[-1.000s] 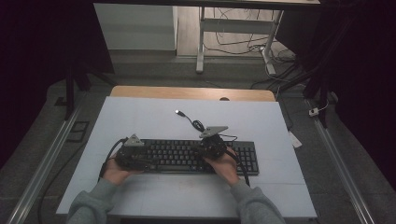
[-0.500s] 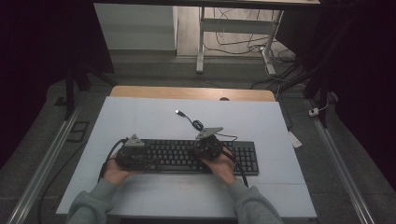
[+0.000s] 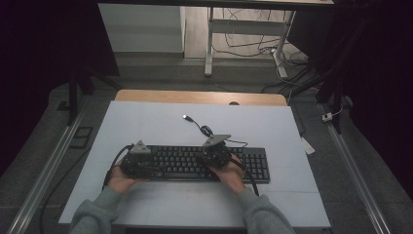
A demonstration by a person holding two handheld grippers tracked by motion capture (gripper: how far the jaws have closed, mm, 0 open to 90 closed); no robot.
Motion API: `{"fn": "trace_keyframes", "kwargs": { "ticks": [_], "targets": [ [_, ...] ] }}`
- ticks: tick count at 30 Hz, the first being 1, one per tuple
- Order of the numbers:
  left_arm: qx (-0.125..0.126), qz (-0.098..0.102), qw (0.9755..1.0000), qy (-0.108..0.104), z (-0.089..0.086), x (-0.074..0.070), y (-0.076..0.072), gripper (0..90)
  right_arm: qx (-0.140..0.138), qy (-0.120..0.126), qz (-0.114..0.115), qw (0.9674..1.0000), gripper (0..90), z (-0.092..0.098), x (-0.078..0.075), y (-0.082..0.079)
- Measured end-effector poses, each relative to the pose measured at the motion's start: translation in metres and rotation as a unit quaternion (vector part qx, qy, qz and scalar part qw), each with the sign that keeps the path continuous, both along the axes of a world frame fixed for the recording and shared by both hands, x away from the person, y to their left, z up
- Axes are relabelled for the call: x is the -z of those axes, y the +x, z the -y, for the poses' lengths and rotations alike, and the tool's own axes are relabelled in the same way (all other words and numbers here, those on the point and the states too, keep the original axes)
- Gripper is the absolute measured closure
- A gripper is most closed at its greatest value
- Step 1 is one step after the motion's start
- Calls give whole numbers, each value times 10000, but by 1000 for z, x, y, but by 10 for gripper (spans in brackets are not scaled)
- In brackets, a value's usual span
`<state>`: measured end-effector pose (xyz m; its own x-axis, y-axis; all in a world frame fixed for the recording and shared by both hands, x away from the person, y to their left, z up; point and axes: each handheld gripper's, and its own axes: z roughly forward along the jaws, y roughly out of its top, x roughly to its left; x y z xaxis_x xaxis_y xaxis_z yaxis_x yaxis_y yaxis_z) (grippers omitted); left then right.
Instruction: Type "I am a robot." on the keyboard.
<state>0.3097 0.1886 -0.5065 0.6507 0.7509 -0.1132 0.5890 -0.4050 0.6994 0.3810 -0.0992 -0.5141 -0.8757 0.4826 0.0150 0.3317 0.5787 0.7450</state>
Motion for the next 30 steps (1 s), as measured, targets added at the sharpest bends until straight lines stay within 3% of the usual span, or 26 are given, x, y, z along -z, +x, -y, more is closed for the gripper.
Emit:
{"fn": "trace_keyframes", "kwargs": {
  "ticks": [13, 22, 30],
  "targets": [
    [-29, 28, 10000, -35, -2, -1, -1, 315, 130, 299, 45, 9995, 900, 27, -12, -9],
    [-77, 35, 10000, -46, -4, -1, 0, 315, 429, 437, 152, 9980, 582, 61, -18, -25],
    [-176, 168, 9996, -161, -5, -3, -1, 320, 536, 441, 235, 9973, 505, 87, -16, -39]
  ]
}}
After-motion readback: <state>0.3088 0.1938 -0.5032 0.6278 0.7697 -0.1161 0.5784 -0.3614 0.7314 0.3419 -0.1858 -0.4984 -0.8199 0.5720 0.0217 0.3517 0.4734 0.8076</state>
